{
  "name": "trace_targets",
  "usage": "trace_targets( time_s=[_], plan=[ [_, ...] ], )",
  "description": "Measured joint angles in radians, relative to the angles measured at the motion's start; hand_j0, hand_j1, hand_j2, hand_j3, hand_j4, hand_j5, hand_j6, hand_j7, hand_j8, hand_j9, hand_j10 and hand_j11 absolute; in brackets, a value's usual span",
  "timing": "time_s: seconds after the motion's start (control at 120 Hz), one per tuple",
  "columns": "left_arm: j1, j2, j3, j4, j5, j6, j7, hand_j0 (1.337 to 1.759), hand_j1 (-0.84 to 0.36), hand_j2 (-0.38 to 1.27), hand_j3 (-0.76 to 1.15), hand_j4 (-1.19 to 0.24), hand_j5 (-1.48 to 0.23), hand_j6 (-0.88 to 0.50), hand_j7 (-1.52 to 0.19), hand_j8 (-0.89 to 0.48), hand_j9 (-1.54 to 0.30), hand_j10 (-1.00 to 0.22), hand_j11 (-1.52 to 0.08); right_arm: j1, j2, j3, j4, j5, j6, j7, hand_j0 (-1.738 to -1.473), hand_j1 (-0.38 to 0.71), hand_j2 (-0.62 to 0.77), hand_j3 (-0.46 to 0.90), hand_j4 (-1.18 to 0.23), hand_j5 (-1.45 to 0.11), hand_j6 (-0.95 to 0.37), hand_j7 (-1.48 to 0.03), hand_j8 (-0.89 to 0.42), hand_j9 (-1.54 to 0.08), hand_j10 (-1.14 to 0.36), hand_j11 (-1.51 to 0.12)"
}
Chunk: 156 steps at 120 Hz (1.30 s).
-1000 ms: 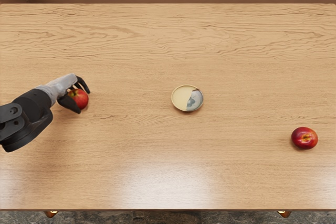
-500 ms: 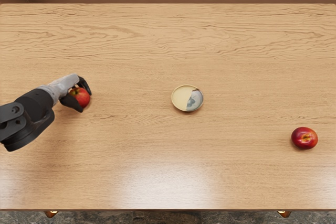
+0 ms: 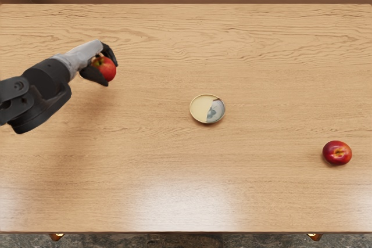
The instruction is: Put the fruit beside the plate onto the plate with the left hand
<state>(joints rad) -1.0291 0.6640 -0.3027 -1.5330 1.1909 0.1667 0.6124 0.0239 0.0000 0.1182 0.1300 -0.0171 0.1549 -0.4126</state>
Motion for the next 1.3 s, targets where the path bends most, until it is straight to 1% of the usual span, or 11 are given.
trace_targets(
  time_s=[0.15,0.283,0.408,0.567,0.667,0.733,0.8,1.058,1.183,1.242,1.3],
  plan=[
    [-0.072,-0.075,0.000,0.012,-0.040,-0.033,0.000,1.647,-0.41,0.37,0.00,-0.52,-0.99,-0.25,-0.95,-0.25,-0.94,-0.58,-0.94,0.005,0.000,0.000,-0.001,0.000,-0.001,0.000,-1.658,-0.35,0.00,0.00,0.00,0.00,0.00,0.00,0.00,0.00,0.00,0.00],
    [-0.115,-0.166,0.000,0.046,-0.071,-0.074,0.000,1.646,-0.42,0.38,0.00,-0.51,-1.01,-0.24,-0.96,-0.25,-0.95,-0.57,-0.95,0.007,0.000,0.000,-0.001,0.000,-0.001,0.000,-1.658,-0.35,0.00,0.00,0.00,0.00,0.00,0.00,0.00,0.00,0.00,0.00],
    [-0.132,-0.281,0.004,0.103,-0.087,-0.101,-0.001,1.647,-0.41,0.37,0.00,-0.52,-1.01,-0.25,-0.96,-0.25,-0.95,-0.57,-0.95,0.008,0.000,0.000,-0.001,0.000,-0.002,0.000,-1.658,-0.35,0.00,0.00,0.00,0.00,0.00,0.00,0.00,0.00,0.00,0.00],
    [-0.172,-0.396,0.010,0.173,-0.095,-0.125,-0.001,1.649,-0.39,0.33,0.00,-0.52,-1.02,-0.25,-0.98,-0.24,-0.97,-0.57,-0.96,0.008,0.000,0.000,-0.001,0.000,-0.002,0.000,-1.658,-0.35,0.00,0.00,0.00,0.00,0.00,0.00,0.00,0.00,0.00,0.00],
    [-0.176,-0.458,0.011,0.207,-0.096,-0.141,-0.001,1.649,-0.39,0.34,0.00,-0.52,-1.03,-0.25,-0.99,-0.25,-0.98,-0.57,-0.97,0.010,0.000,-0.001,-0.001,-0.001,-0.002,0.000,-1.658,-0.35,0.00,0.00,0.00,0.00,0.00,0.00,0.00,0.00,0.00,0.00],
    [-0.181,-0.533,0.012,0.239,-0.095,-0.155,-0.001,1.649,-0.38,0.33,0.00,-0.52,-1.03,-0.25,-0.99,-0.25,-0.98,-0.57,-0.97,0.012,0.000,-0.001,-0.001,-0.001,-0.002,0.000,-1.658,-0.35,0.00,0.00,0.00,0.00,0.00,0.00,0.00,0.00,0.00,0.00],
    [-0.188,-0.577,0.013,0.272,-0.096,-0.169,-0.001,1.649,-0.39,0.33,0.00,-0.51,-1.04,-0.24,-1.00,-0.24,-0.99,-0.57,-0.98,0.013,0.000,-0.001,-0.001,-0.001,-0.002,0.000,-1.658,-0.35,0.00,0.00,0.00,0.00,0.00,0.00,0.00,0.00,0.00,0.00],
    [-0.184,-0.644,0.030,0.364,-0.088,-0.186,-0.001,1.650,-0.37,0.32,0.00,-0.54,-1.03,-0.25,-1.02,-0.24,-1.01,-0.57,-0.99,0.015,0.000,-0.001,-0.001,-0.001,-0.002,0.000,-1.658,-0.35,0.00,0.00,0.00,0.00,0.00,0.00,0.00,0.00,0.00,0.00],
    [-0.188,-0.658,0.043,0.391,-0.087,-0.188,-0.001,1.650,-0.37,0.31,0.00,-0.54,-1.03,-0.25,-1.02,-0.24,-1.01,-0.57,-0.99,0.016,0.000,-0.001,-0.001,-0.001,-0.002,0.000,-1.658,-0.35,0.00,0.00,0.00,0.00,0.00,0.00,0.00,0.00,0.00,0.00],
    [-0.190,-0.663,0.046,0.392,-0.085,-0.184,-0.001,1.651,-0.36,0.30,0.00,-0.56,-0.98,-0.27,-0.98,-0.26,-0.96,-0.58,-0.95,0.016,0.000,-0.001,-0.001,-0.001,-0.002,0.000,-1.658,-0.35,0.00,0.00,0.00,0.00,0.00,0.00,0.00,0.00,0.00,0.00],
    [-0.190,-0.664,0.047,0.392,-0.084,-0.179,-0.001,1.652,-0.34,0.29,0.00,-0.55,-0.91,-0.32,-0.91,-0.31,-0.90,-0.58,-0.89,0.016,0.000,-0.001,-0.001,-0.001,-0.002,0.000,-1.658,-0.35,0.00,0.00,0.00,0.00,0.00,0.00,0.00,0.00,0.00,0.00]
  ],
)
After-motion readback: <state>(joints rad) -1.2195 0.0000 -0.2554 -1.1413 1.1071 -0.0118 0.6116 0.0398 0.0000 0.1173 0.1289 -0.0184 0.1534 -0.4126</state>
